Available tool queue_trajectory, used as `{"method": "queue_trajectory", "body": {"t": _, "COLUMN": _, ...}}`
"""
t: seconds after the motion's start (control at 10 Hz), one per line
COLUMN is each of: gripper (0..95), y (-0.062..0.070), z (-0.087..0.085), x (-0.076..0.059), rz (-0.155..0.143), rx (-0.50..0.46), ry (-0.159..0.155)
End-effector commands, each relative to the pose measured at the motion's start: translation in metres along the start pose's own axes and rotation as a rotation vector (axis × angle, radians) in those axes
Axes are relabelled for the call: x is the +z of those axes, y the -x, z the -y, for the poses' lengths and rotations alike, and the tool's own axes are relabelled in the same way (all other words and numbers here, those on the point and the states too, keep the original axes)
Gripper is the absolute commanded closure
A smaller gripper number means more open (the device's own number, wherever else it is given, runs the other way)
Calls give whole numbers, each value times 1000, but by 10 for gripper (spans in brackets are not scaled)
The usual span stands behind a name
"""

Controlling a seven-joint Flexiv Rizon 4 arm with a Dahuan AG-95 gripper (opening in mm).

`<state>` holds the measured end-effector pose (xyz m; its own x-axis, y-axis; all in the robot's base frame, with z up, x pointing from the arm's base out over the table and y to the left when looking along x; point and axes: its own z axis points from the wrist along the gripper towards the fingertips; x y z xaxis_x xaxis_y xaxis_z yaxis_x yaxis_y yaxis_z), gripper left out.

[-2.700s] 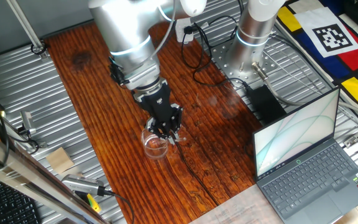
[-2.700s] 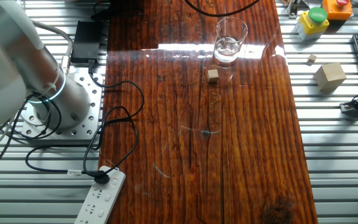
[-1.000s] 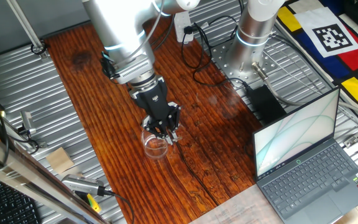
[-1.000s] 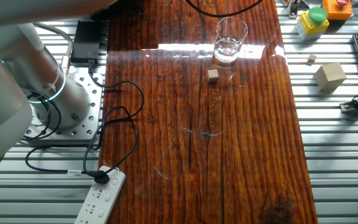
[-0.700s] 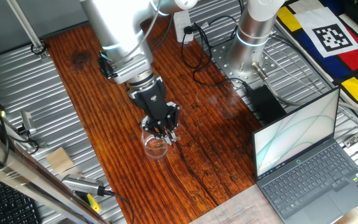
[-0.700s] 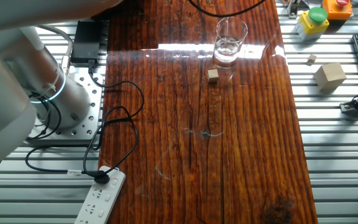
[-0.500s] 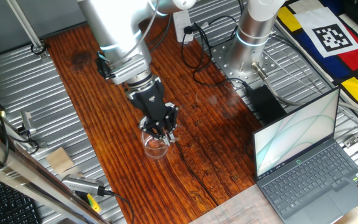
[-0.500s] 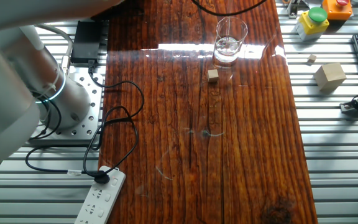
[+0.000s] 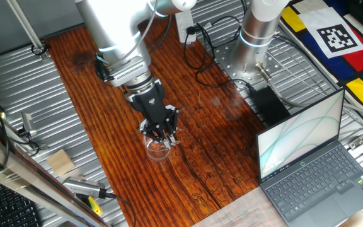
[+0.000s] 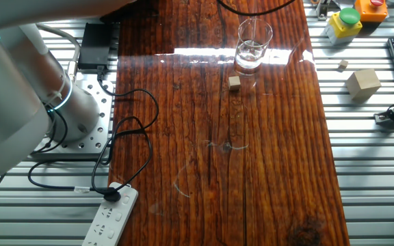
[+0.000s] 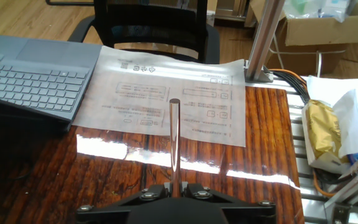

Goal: Stir the beaker with a glass rod

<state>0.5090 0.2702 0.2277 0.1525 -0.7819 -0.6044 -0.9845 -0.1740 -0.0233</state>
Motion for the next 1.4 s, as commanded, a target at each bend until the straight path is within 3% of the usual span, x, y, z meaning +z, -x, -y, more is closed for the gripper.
{"method": "queue_trajectory", "body": {"t": 0.1, "gripper": 950, "y": 0, "z": -1, "x": 0, "rz": -2, "rx": 8, "ry": 6}}
{"method": "queue_trajectory", "body": {"t": 0.8, "gripper": 950, "y": -7, "z": -7, "x": -12, "rz": 7, "rx": 6, "ry": 18}}
{"method": "queue_trajectory", "body": {"t": 1.4, "gripper": 950, "y": -11, "z": 5, "x": -12, "rz": 12, "rx": 0, "ry": 11}}
